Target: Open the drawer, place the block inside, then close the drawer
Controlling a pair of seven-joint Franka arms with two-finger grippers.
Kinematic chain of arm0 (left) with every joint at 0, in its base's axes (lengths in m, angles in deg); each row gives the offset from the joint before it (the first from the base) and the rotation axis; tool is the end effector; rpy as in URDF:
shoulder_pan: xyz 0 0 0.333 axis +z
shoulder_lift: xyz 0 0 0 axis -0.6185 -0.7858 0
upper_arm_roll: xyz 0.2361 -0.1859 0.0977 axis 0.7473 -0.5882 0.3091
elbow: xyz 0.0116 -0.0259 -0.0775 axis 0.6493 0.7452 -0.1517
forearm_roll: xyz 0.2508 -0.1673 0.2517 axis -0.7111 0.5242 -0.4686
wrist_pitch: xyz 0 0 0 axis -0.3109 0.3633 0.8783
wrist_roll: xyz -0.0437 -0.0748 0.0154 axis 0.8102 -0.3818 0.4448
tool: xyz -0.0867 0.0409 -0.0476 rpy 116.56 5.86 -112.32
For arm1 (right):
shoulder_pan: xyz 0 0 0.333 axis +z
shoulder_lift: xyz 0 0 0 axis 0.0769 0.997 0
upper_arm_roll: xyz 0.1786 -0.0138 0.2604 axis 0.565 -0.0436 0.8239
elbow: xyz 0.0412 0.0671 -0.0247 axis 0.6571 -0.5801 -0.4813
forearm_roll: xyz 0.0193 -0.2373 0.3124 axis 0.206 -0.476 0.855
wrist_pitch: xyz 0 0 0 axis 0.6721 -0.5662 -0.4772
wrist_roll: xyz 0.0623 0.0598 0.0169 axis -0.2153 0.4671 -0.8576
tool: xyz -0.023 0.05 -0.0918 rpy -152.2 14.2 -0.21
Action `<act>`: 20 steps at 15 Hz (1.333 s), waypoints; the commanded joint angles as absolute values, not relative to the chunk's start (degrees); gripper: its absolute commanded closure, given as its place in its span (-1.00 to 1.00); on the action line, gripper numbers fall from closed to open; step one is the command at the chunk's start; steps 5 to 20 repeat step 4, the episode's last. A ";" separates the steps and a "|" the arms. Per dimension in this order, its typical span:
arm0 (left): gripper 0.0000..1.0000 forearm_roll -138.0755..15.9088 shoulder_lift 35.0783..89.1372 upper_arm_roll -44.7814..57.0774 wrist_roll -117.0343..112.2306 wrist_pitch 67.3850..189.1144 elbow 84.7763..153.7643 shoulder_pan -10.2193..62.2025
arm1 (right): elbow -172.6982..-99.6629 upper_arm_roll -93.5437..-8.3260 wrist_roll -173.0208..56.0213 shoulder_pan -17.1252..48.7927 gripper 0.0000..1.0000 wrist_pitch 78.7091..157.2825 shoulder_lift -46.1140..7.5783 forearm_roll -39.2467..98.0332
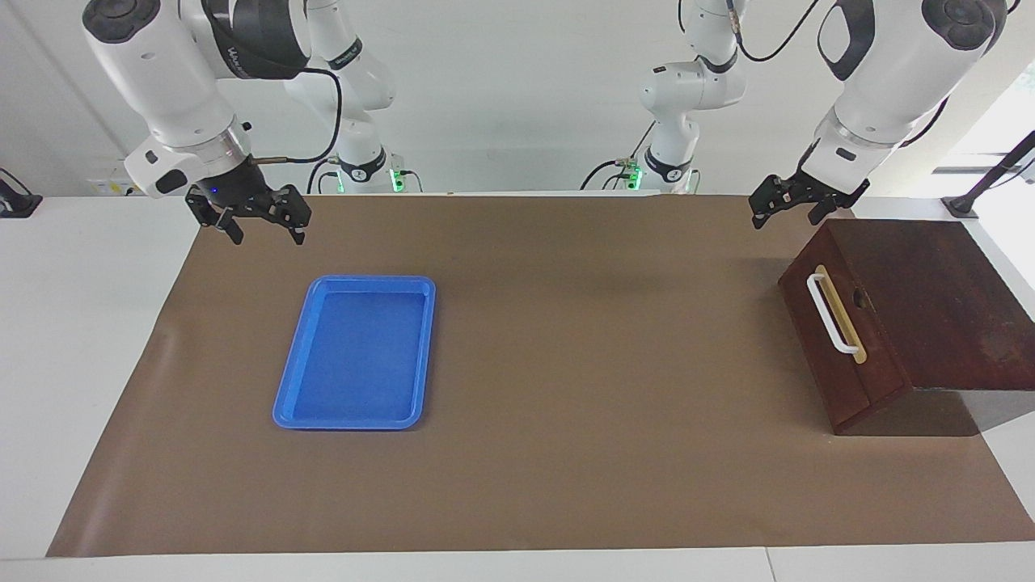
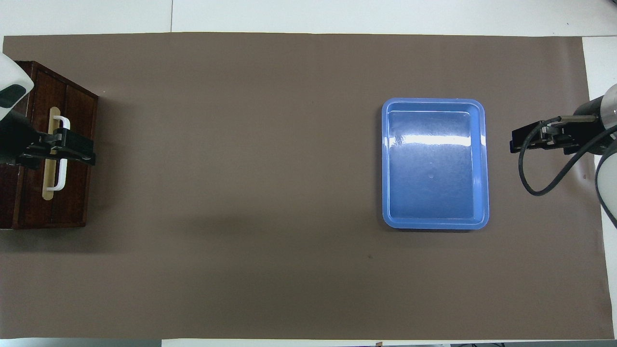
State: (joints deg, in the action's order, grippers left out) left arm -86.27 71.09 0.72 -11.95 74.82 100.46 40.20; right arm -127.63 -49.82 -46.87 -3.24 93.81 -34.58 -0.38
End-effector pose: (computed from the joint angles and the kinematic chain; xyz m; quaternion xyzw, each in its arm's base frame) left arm 0.5452 -0.0612 0.6053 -0.9984 0.0050 0.0558 0.0046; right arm 0.5564 0.0080 0.5889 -0.9995 0.0256 0.0161 0.0064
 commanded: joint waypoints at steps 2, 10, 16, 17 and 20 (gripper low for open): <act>-1.00 -85.61 72.08 1.00 -12.57 75.91 101.65 40.32 | -128.23 -48.99 -47.69 -4.56 -1.00 93.83 -35.31 0.65; -1.00 -85.43 72.17 1.00 -12.57 75.91 101.74 40.32 | -128.32 -48.99 -47.69 -4.56 -1.00 93.83 -35.31 0.65; -1.00 -85.43 72.17 1.00 -12.57 75.91 101.74 40.32 | -128.32 -48.99 -47.69 -4.56 -1.00 93.83 -35.31 0.65; -1.00 -85.43 72.17 1.00 -12.57 75.91 101.74 40.32 | -128.32 -48.99 -47.69 -4.56 -1.00 93.83 -35.31 0.65; -1.00 -85.43 72.17 1.00 -12.57 75.91 101.74 40.32 | -128.32 -48.99 -47.69 -4.56 -1.00 93.83 -35.31 0.65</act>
